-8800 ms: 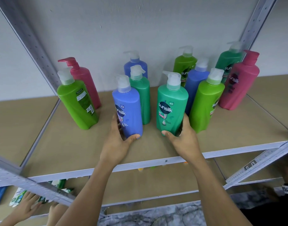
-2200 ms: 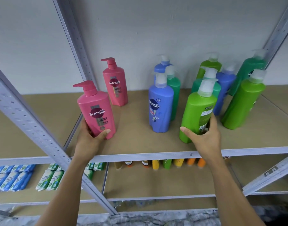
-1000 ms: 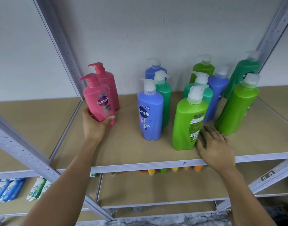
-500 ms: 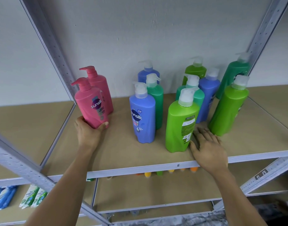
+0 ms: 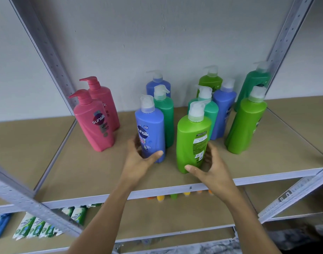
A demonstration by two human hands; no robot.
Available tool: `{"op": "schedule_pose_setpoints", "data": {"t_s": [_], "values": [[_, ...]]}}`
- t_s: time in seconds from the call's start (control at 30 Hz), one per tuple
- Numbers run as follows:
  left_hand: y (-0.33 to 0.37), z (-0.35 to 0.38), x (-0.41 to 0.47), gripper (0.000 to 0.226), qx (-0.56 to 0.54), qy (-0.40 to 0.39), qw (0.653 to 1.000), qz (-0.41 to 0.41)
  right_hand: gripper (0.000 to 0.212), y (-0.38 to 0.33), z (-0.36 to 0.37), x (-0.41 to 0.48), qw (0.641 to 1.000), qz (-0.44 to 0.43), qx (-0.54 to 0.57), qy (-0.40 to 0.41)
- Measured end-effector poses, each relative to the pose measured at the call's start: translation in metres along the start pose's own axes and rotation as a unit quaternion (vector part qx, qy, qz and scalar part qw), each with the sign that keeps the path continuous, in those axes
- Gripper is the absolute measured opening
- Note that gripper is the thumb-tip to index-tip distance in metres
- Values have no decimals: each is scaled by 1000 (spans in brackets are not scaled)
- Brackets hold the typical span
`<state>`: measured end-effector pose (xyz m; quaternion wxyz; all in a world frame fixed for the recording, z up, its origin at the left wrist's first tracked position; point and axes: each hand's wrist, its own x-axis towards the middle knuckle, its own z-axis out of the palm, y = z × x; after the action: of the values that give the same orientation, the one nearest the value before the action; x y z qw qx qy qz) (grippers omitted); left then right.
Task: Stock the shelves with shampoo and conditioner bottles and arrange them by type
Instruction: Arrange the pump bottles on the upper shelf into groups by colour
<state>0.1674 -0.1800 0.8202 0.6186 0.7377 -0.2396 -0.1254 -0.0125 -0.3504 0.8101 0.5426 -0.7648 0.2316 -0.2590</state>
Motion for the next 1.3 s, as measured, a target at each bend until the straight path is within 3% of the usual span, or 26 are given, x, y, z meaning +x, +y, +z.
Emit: {"op": "schedule_pose_setpoints", "data": {"t_s": [0.1, 0.27, 0.6, 0.9, 1.3], "values": [[3, 11, 3, 80, 23, 7, 1000, 17, 91, -5, 8, 3, 997, 1, -64, 41], [-3, 9, 2, 78, 37, 31, 999, 18, 79, -6, 6, -2, 992, 9, -65, 108], [-5, 6, -1, 76, 51, 19, 998, 23, 76, -2, -31, -15, 986, -9, -75, 150], [-5, 5, 1, 84, 62, 8, 998, 28, 57, 15, -105, -24, 940, 20, -119, 320], [2, 17, -6, 93, 121, 18, 991, 52, 60, 30, -149, 7, 947, 33, -118, 298]]}}
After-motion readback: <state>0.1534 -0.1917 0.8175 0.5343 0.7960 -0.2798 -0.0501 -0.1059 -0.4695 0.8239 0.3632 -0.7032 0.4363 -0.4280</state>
